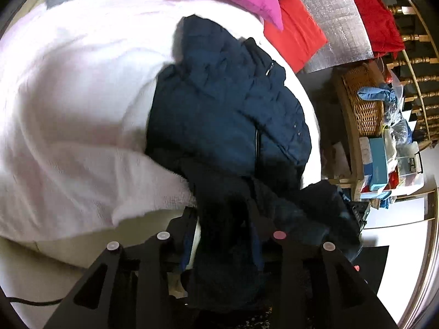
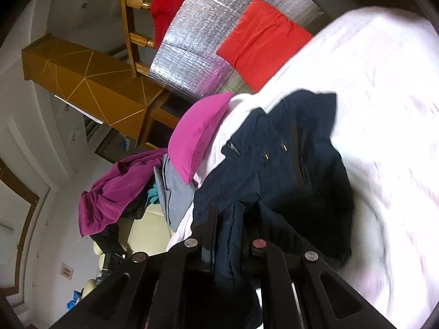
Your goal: Fold large clothes
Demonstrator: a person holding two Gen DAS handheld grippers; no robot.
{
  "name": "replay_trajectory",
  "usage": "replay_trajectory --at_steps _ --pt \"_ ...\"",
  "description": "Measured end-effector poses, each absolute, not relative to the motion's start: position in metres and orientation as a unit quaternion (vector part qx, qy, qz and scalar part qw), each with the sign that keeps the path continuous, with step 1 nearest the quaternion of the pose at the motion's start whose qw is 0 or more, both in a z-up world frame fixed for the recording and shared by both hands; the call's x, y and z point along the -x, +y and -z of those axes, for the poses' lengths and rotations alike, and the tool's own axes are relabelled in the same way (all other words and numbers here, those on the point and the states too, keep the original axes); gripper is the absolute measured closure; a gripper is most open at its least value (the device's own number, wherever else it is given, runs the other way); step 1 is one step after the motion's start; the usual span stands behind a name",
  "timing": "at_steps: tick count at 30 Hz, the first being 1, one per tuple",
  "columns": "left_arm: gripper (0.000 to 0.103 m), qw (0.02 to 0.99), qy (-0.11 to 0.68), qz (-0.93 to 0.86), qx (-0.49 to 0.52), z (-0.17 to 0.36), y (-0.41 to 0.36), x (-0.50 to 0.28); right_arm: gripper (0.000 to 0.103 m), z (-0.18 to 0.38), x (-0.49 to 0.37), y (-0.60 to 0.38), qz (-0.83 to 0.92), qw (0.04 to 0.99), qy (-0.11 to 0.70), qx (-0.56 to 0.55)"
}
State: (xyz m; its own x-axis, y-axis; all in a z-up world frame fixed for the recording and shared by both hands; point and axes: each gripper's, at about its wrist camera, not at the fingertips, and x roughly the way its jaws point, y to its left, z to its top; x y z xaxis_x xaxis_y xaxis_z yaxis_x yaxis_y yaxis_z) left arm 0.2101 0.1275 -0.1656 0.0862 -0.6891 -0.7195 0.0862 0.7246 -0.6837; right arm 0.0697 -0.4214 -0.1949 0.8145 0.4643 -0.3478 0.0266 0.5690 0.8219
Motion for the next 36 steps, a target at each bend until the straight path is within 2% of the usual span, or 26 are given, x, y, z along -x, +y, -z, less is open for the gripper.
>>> replay_trajectory --at_steps 4,7,10,11,13,14,15,16,17,19,22,23,24,25,26,31,36 --pt "0.066 0.677 0.640 0.275 0.238 0.193 0.116 -0.181 0.093 0.213 -0.048 -0.413 -0.129 0.833 0.297 -0.448" --pt "0.045 0.661 0.665 0.256 0.235 0.219 0.114 -0.165 0.093 0.230 -0.035 -0.404 -0.120 0.830 0.328 -0.435" --pt "0.043 0.652 0.678 0.242 0.237 0.238 0.115 -0.154 0.090 0.251 -0.024 -0.398 -0.113 0.824 0.362 -0.421" --pt "0.040 0.653 0.679 0.240 0.235 0.241 0.114 -0.152 0.086 0.257 -0.020 -0.399 -0.116 0.818 0.368 -0.427" --pt "0.036 0.661 0.679 0.233 0.219 0.242 0.110 -0.148 0.075 0.269 -0.012 -0.401 -0.120 0.808 0.374 -0.438" --pt "0.035 0.663 0.682 0.231 0.205 0.244 0.105 -0.146 0.060 0.274 -0.010 -0.402 -0.118 0.805 0.381 -0.440" --pt "0.035 0.663 0.686 0.229 0.193 0.246 0.101 -0.144 0.027 0.281 -0.008 -0.403 -0.110 0.797 0.397 -0.442" --pt "0.035 0.665 0.688 0.228 0.180 0.245 0.098 -0.141 0.015 0.290 -0.006 -0.403 -0.101 0.787 0.418 -0.442" --pt "0.035 0.666 0.688 0.230 0.174 0.245 0.098 -0.136 0.014 0.295 -0.004 -0.402 -0.104 0.783 0.425 -0.442" --pt "0.035 0.658 0.693 0.242 0.169 0.243 0.098 -0.127 0.018 0.306 0.005 -0.397 -0.125 0.776 0.431 -0.443" --pt "0.036 0.657 0.692 0.247 0.169 0.244 0.104 -0.116 0.040 0.314 0.016 -0.395 -0.151 0.760 0.436 -0.457" --pt "0.038 0.657 0.692 0.245 0.171 0.244 0.104 -0.115 0.063 0.315 0.018 -0.393 -0.168 0.753 0.437 -0.462" --pt "0.042 0.660 0.690 0.243 0.170 0.243 0.106 -0.114 0.075 0.315 0.019 -0.392 -0.174 0.749 0.442 -0.462" --pt "0.061 0.665 0.687 0.241 0.167 0.241 0.105 -0.113 0.075 0.312 0.021 -0.389 -0.168 0.754 0.447 -0.450" --pt "0.082 0.668 0.686 0.240 0.159 0.239 0.104 -0.113 0.080 0.307 0.022 -0.386 -0.166 0.760 0.448 -0.440" --pt "0.085 0.701 0.655 0.252 0.125 0.197 0.096 -0.116 0.091 0.245 0.014 -0.378 -0.186 0.807 0.401 -0.391" --pt "0.086 0.737 0.599 0.285 0.129 0.133 0.094 -0.150 0.092 0.191 -0.011 -0.381 -0.191 0.850 0.335 -0.360"
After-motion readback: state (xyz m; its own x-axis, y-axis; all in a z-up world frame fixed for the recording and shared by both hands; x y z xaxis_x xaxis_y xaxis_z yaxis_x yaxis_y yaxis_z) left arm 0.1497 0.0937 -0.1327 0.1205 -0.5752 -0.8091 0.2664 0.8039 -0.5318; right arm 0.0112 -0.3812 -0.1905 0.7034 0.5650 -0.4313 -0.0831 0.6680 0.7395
